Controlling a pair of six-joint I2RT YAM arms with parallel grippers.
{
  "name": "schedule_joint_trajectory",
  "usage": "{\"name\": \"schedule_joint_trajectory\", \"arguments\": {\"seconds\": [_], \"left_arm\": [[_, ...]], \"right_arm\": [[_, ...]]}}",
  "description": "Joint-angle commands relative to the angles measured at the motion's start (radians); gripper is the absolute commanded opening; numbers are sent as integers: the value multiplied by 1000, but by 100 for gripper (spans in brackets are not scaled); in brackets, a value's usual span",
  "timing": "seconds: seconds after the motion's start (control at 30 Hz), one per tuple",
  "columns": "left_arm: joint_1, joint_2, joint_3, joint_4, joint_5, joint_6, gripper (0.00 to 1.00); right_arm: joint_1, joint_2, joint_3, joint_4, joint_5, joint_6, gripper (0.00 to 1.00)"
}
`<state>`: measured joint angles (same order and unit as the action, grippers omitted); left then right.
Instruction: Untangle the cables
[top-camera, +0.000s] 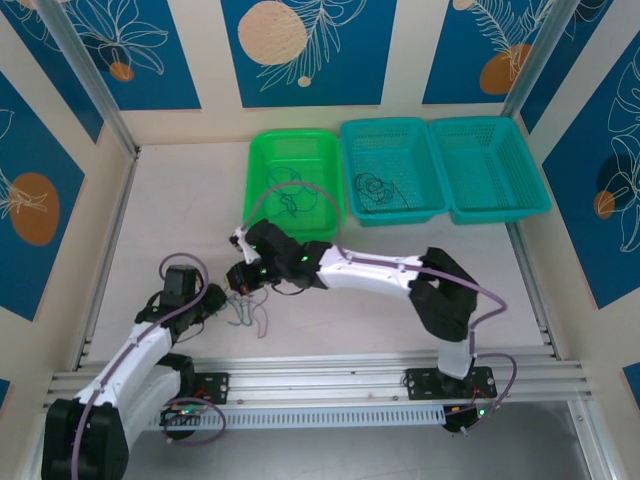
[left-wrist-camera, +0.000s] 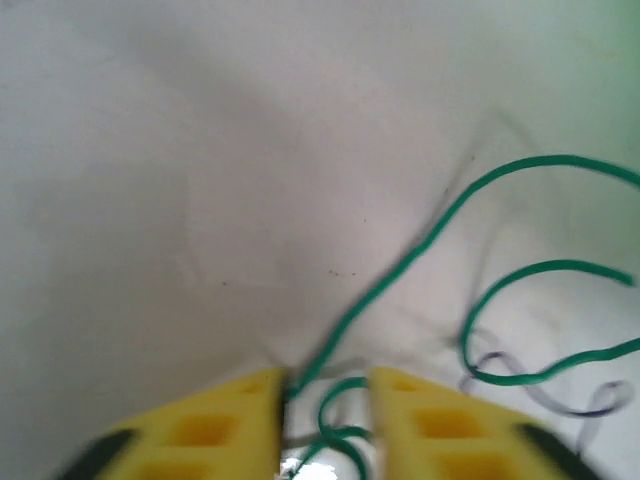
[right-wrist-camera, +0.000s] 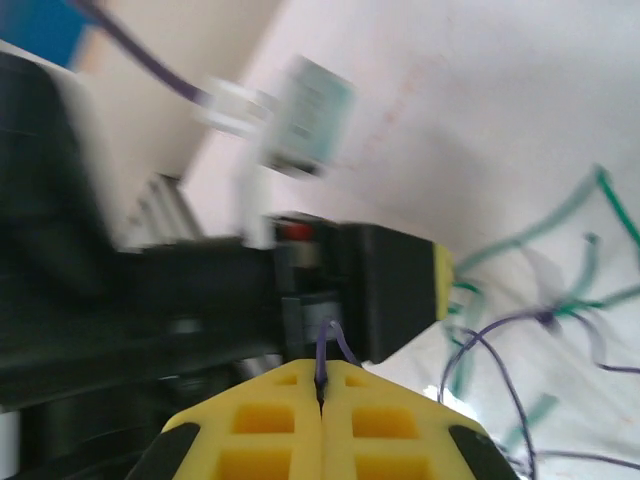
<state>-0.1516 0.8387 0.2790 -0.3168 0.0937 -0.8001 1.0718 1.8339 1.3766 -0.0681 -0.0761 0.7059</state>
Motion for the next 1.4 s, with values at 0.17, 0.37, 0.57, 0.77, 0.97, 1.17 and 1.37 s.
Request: {"name": "schedule_joint_trajectory", "arguments": {"seconds": [0.17,0.37,0.57,0.77,0.97,1.17,1.37], "left_arm": [[10,1,-26,14,-41,-9,0],[22,-84,-35,-68,-124,-29,0],[33,-105,-11,-135,-180,-23,0],[42,-88,18,-153,-224,-12,0],[72,18,65,-103,-284,22,0],[140,184,140,-68,-342,88,0],[156,276,156,19,-308,117,0]], "right_arm": [[-108,-231,-152,139,-115,122,0],[-219,-441,-237,83,-88,125,0],[-417,-729,-326,-44,-31,109,0],[-699,-1023,-343,-270,-13,85,0],[-984,-1175,-262,-498,18,59,0],[-1163,-1223,-147,-628,100,38,0],[-1175,-1222,-176,-584,-15,62,0]]}}
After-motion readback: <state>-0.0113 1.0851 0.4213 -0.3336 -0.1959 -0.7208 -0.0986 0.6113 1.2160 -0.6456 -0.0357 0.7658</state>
